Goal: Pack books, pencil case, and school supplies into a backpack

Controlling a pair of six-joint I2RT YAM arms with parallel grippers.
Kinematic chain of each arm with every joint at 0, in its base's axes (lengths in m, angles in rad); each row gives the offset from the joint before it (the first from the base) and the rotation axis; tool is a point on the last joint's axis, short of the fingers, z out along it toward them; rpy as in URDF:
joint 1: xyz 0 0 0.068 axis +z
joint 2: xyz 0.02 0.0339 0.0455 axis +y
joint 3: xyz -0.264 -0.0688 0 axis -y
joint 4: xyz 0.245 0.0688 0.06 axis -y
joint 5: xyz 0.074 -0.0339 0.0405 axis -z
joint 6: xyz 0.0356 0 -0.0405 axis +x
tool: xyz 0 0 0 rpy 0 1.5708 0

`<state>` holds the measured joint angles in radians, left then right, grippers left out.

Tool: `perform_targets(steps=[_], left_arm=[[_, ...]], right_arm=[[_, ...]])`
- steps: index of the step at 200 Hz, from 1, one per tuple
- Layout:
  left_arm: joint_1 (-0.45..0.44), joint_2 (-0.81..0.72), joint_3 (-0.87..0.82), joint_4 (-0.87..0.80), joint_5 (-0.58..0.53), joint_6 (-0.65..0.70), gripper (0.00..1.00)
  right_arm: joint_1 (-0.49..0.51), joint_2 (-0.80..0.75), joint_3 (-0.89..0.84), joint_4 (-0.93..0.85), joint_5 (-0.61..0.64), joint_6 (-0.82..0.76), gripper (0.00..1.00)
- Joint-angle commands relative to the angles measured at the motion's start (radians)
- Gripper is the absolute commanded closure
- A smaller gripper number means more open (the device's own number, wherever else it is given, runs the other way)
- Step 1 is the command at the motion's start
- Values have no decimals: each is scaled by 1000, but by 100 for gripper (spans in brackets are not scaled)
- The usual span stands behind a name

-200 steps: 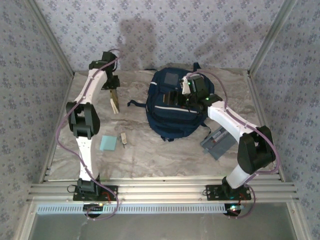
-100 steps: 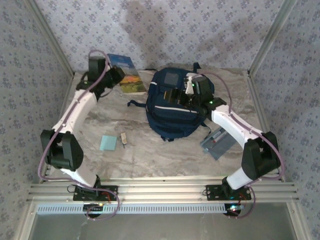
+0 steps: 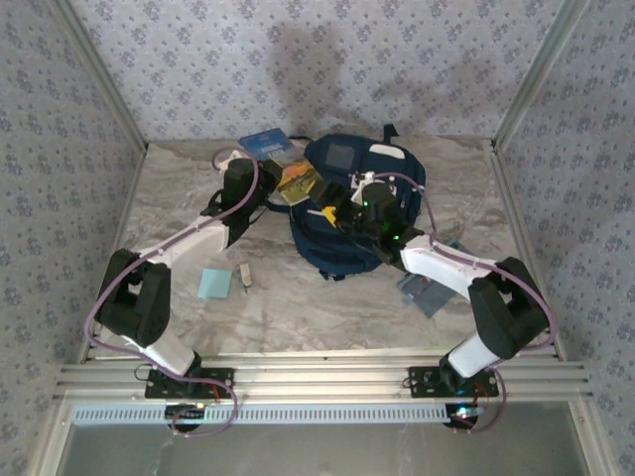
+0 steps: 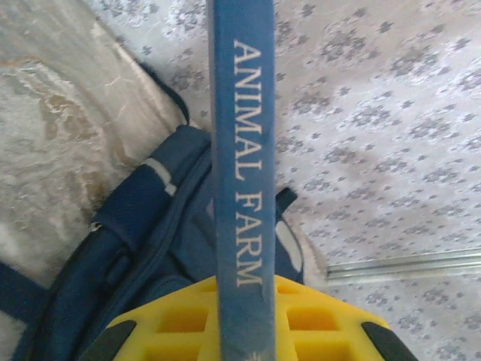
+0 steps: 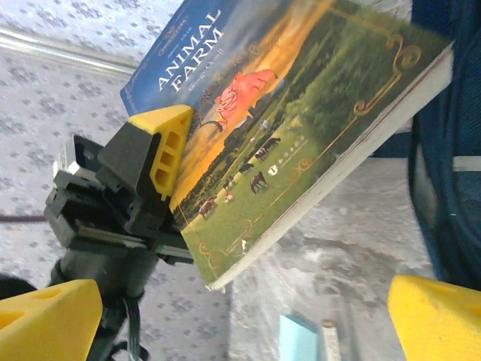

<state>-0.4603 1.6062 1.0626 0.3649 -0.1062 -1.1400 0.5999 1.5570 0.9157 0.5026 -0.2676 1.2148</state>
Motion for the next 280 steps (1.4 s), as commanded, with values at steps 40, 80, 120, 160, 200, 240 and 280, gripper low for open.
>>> perform_targets(steps=[40, 80, 120, 160, 200, 240, 280], left_arm=[[-38, -52, -76, 282, -48, -163, 100], [-38, -79, -88, 253, -2, -205, 100], [-39, -80, -121, 271, 11, -250, 100], [-38, -78, -121, 271, 22, -254, 100], [-40, -81, -121, 260, 34, -251, 100], [-42, -91, -115, 223, 58, -228, 46], [-37, -175, -57, -71, 77, 10, 1]], right_arm=[[10, 200, 7, 435, -7, 228, 0], [2, 312, 32, 608, 16, 294, 1], [8, 359, 97, 656, 11, 297, 11], [4, 366, 95, 669, 32, 293, 46], [1, 361, 82, 632, 49, 273, 94], [-10, 327, 59, 591, 53, 231, 100], [-73, 221, -17, 477, 20, 148, 100]])
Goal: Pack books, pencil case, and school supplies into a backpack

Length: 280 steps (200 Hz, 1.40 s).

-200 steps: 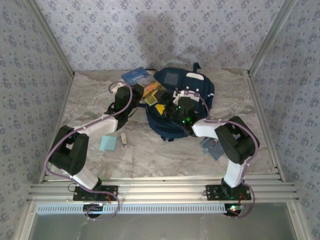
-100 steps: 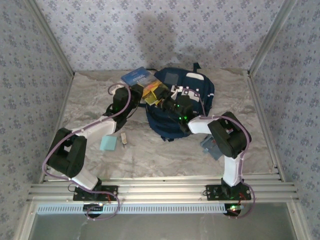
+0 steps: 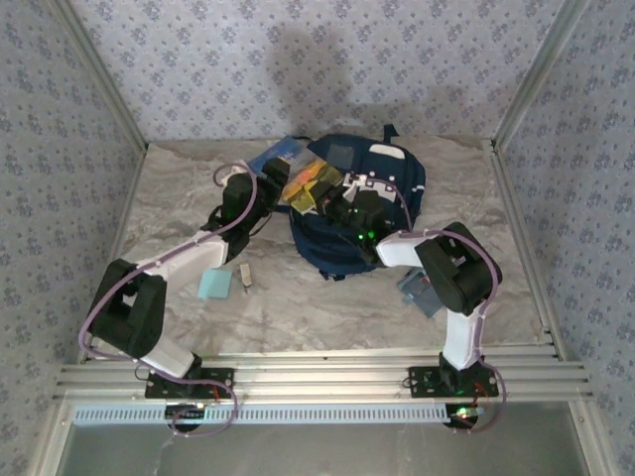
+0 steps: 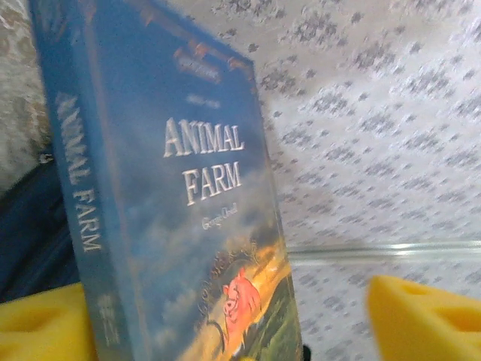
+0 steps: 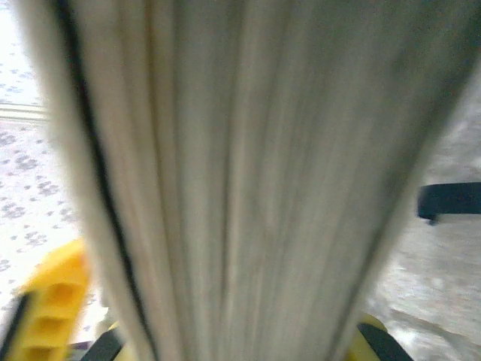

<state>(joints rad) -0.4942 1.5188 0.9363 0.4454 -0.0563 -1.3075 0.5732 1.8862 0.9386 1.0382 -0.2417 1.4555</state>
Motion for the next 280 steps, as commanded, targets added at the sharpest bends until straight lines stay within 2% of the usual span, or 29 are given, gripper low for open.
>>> perform_targets(steps=[1, 27, 58, 100, 129, 152, 169, 184, 220, 257, 280], left_arm=[[-3, -90, 71, -157, 28, 189, 1], [5, -126, 144, -335, 76, 425, 1], [5, -103, 258, -567, 130, 674, 1], [-13, 33, 436, -828, 247, 974, 3], [-66, 142, 563, -971, 278, 1177, 5], [-136, 251, 671, -1091, 219, 1364, 8], [-197, 351, 763, -1193, 116, 1486, 14], [-232, 415, 794, -1211, 84, 1551, 15], [-256, 508, 847, -1212, 155, 1574, 16], [-278, 621, 942, -1242, 151, 1611, 17], [-278, 672, 970, -1217, 109, 1622, 17]], right_arm=[[-47, -112, -43, -65, -6, -95, 100], [-104, -248, -113, -235, -15, -214, 100], [-185, -483, -177, -557, 8, -394, 100], [-323, -763, -159, -1050, 22, -650, 100], [-435, -900, -158, -1301, 20, -734, 100], [-543, -980, -200, -1365, -20, -745, 100], [-615, -1020, -238, -1368, -73, -732, 100], [-661, -1046, -269, -1356, -109, -717, 100], [-698, -1061, -309, -1348, -143, -708, 100], [-719, -1061, -330, -1332, -167, -698, 100], [-730, -1070, -333, -1330, -175, -696, 100]])
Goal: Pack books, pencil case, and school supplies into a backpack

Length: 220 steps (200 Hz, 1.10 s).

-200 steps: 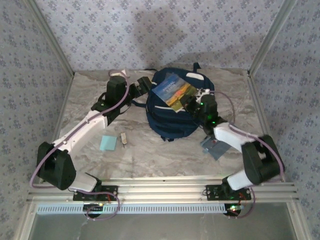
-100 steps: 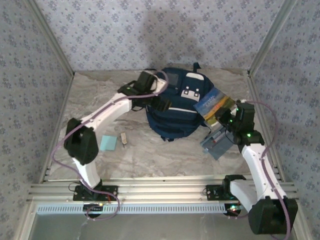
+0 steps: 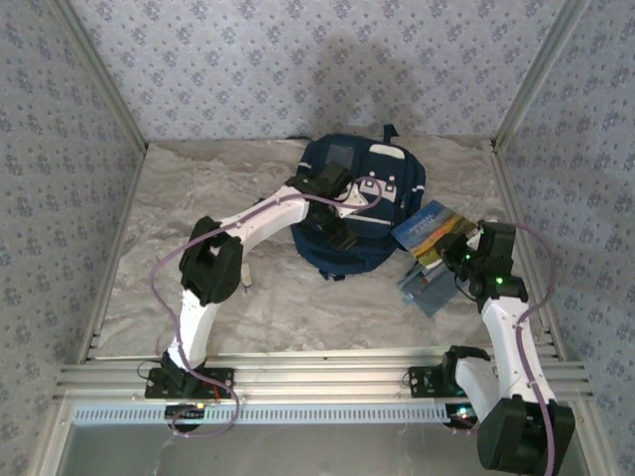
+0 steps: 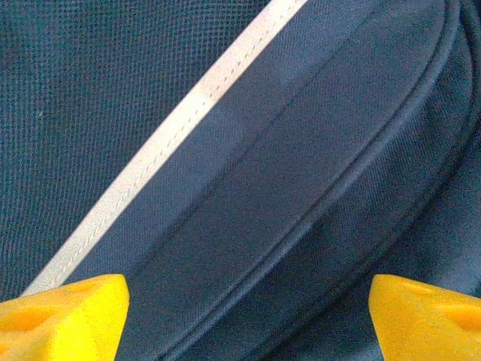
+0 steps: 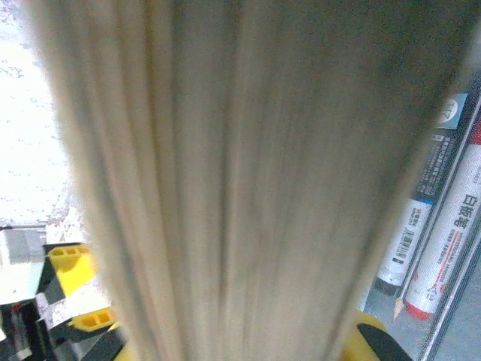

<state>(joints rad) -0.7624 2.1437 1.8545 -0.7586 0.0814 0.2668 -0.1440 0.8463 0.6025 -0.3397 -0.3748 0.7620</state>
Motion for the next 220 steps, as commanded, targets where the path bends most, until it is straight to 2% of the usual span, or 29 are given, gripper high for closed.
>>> perform_targets(steps=[1, 41, 87, 98, 111, 142, 149, 220], left_arm=[[-10, 49, 53, -13, -30, 48, 17], [-7, 133, 140, 8, -99, 56, 17], [-2, 238, 159, -7, -96, 70, 20], [1, 250, 154, -11, -84, 69, 28], [7, 258, 157, -25, -64, 63, 49], [30, 248, 180, -54, -6, 23, 83], [40, 238, 187, -59, 17, 3, 100], [154, 74, 286, -56, 241, -305, 100]], right_arm=[[-12, -30, 4, 47, -42, -4, 100], [-36, -35, 6, 38, -56, -10, 100], [-48, -36, 4, 38, -65, -9, 100], [-52, -36, 6, 39, -65, -9, 100], [-55, -36, 5, 42, -69, -4, 100], [-62, -39, 16, 39, -75, -3, 100], [-64, -42, 19, 36, -75, -3, 100], [-72, -79, 60, -49, -64, -29, 100]])
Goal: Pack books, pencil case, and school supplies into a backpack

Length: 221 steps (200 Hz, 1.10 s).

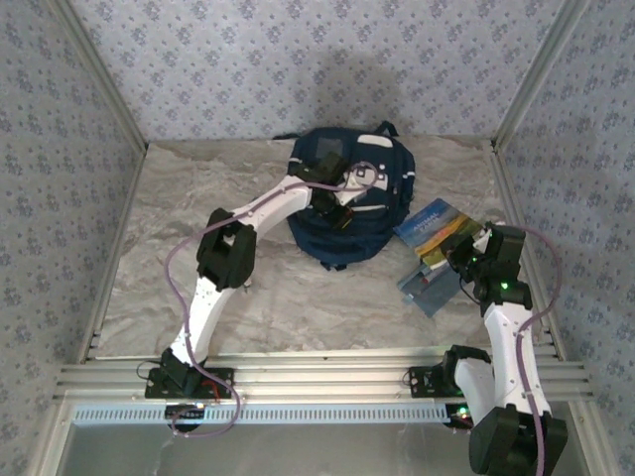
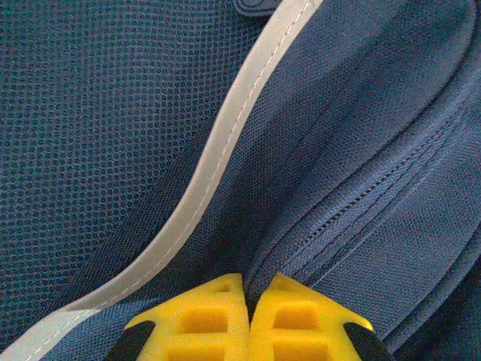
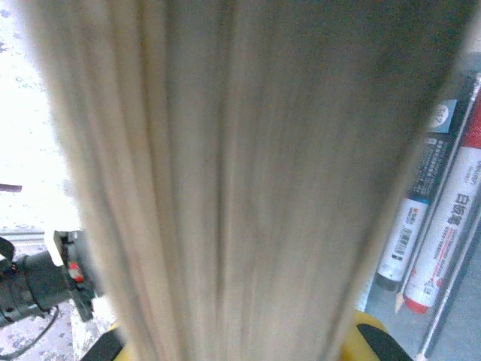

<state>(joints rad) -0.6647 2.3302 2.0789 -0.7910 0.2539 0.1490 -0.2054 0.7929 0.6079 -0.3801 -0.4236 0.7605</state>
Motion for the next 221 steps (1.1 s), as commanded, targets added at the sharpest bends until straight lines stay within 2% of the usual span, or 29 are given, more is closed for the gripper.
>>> perform_targets(steps=[1, 26, 67, 93, 119, 144, 175, 221], left_arm=[[58, -114, 63, -24, 72, -193, 100], [94, -133, 105, -19, 162, -329, 100], [143, -124, 174, 43, 373, -578, 100], [146, -104, 239, 65, 456, -668, 100], [145, -79, 287, 105, 530, -773, 100], [142, -50, 363, 146, 551, -844, 100], [129, -19, 462, 123, 554, -872, 100], [112, -31, 482, 125, 562, -878, 100]], right_arm=[[-11, -26, 56, -8, -15, -27, 100], [-11, -26, 71, -11, -14, -28, 100], [-11, -28, 85, 11, -47, 7, 100], [7, -29, 66, 103, -90, 82, 100], [65, -9, 21, 262, -107, 187, 100], [175, 53, -9, 413, -54, 257, 100], [317, 203, 22, 560, 14, 253, 100], [397, 465, 107, 804, 16, 234, 100]])
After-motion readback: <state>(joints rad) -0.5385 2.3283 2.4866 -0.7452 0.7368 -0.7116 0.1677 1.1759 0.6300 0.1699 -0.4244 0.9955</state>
